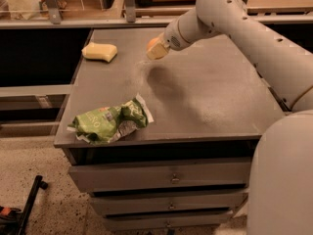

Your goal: Move orange near sponge

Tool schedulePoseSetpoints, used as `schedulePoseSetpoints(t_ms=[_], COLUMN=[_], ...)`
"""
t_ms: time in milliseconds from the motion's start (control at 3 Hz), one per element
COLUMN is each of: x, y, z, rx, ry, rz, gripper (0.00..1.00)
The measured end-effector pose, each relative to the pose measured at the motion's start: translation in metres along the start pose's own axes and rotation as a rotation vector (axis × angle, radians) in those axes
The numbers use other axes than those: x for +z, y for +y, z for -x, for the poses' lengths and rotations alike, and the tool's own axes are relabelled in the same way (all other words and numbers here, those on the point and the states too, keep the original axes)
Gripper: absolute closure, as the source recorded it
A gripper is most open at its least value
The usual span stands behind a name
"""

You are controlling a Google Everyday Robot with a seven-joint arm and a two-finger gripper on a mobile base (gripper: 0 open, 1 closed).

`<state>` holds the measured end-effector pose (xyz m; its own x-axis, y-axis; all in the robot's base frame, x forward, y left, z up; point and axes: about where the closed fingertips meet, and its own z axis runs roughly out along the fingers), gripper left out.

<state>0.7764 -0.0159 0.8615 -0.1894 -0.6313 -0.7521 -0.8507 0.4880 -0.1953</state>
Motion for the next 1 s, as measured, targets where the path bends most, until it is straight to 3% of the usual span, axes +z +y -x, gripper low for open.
schedulePoseSetpoints(t_ms=[667, 1000], x=[0.023, 0.032], y=[-0.004, 0.0], z=[0.023, 0.032], rx=[-0.009, -0.004], ry=[-0.055, -0.075], rz=[-0.005, 0.023], gripper=[1.0, 1.0])
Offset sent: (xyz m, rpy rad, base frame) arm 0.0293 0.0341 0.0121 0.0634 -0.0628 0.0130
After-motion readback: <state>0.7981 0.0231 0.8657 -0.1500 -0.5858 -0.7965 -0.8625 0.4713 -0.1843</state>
